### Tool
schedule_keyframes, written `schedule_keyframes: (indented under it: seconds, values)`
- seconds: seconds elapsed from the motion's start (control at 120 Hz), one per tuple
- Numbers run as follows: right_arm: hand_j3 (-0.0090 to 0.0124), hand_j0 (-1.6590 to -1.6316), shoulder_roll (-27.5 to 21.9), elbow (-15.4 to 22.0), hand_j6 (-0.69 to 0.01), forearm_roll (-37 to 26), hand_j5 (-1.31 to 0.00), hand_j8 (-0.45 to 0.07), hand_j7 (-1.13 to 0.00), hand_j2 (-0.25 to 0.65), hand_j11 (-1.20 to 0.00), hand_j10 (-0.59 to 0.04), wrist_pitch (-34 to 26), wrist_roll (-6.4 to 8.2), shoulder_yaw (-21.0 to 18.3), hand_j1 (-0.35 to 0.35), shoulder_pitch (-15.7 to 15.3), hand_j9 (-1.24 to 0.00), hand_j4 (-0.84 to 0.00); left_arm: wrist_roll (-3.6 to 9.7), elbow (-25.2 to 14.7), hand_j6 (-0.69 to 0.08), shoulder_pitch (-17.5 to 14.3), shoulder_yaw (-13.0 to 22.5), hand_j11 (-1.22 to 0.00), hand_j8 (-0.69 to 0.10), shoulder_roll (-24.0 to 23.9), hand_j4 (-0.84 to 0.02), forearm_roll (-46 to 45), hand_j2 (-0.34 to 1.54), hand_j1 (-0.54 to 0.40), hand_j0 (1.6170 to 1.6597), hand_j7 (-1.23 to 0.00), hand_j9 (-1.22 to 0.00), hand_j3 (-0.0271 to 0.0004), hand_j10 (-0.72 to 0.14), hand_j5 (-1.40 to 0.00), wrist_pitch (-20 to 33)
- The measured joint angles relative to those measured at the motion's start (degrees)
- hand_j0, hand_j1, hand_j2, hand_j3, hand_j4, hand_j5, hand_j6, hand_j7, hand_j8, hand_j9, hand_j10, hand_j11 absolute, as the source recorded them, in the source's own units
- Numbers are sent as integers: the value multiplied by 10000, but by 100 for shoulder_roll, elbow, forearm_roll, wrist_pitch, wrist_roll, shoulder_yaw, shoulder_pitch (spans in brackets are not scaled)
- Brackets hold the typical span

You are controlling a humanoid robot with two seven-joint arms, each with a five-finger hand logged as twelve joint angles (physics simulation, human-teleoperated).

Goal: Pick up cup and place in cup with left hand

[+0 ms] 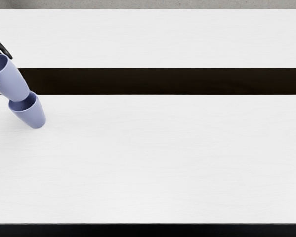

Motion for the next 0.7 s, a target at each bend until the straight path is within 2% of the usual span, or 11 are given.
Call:
schedule_keyframes:
  seconds: [0.15,0.3,0.7]
  values:
    - [0,-16581,0,0,-145,0,-195,-147,-195,-32,-195,-148,0,0,0,-3309,0,-195,-147,0,-3,-2821,8,1,-7110,-2596,6,-4508,12,2233,-1594,16555,-6974,-7105,0,-4242,-7449,1]
    - [0,-16581,0,-1,-146,0,-195,-147,-195,-32,-195,-148,0,0,0,-3309,0,-195,-147,0,-4,-2875,147,-3,-7075,-2677,1,-4579,10,2375,-1613,16557,-6974,-7083,0,-4295,-7425,0]
    - [0,-16581,0,-1,-146,0,-195,-147,-195,-32,-195,-148,0,0,0,-3309,1,-195,-147,0,-2,-2888,155,-19,-6977,-2685,-50,-4575,37,2440,-1677,16560,-6910,-6985,0,-4276,-7351,26]
